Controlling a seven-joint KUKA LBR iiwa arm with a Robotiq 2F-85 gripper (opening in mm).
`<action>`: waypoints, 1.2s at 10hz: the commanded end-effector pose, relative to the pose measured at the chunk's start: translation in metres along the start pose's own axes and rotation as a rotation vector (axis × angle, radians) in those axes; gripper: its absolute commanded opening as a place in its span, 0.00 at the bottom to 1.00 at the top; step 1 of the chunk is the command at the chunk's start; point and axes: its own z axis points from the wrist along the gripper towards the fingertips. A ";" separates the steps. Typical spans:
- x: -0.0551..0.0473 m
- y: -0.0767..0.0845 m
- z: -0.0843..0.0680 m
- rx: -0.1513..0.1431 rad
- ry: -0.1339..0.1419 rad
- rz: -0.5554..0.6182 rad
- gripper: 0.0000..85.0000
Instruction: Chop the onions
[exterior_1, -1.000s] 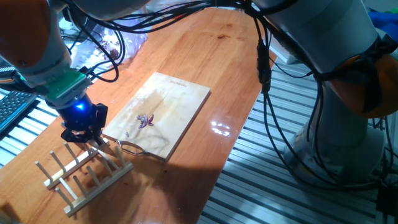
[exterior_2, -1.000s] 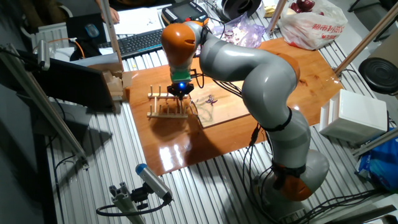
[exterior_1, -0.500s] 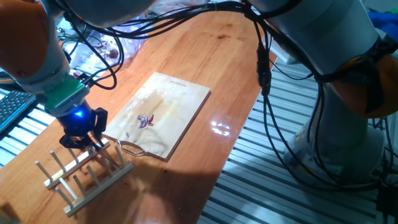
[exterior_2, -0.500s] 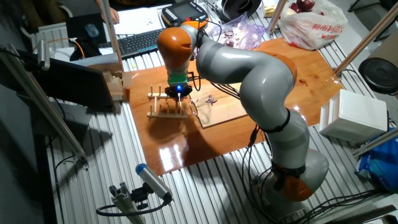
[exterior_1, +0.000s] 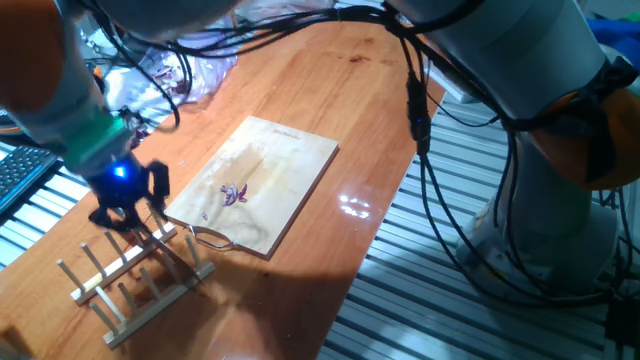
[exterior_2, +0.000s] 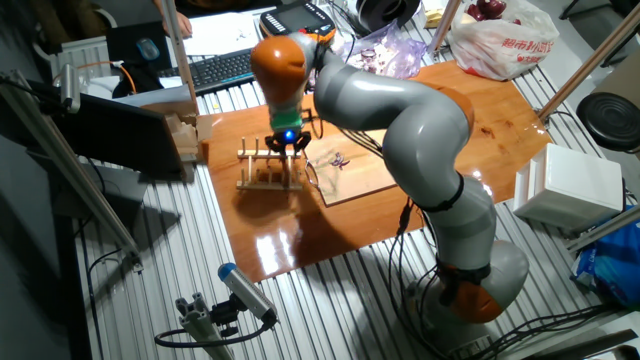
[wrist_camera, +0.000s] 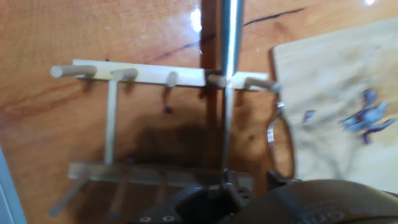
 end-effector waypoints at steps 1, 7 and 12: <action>-0.005 -0.019 -0.010 0.007 0.000 -0.079 0.20; -0.013 -0.085 -0.021 0.009 -0.075 -0.402 0.00; -0.017 -0.077 -0.022 -0.010 -0.111 -0.400 0.00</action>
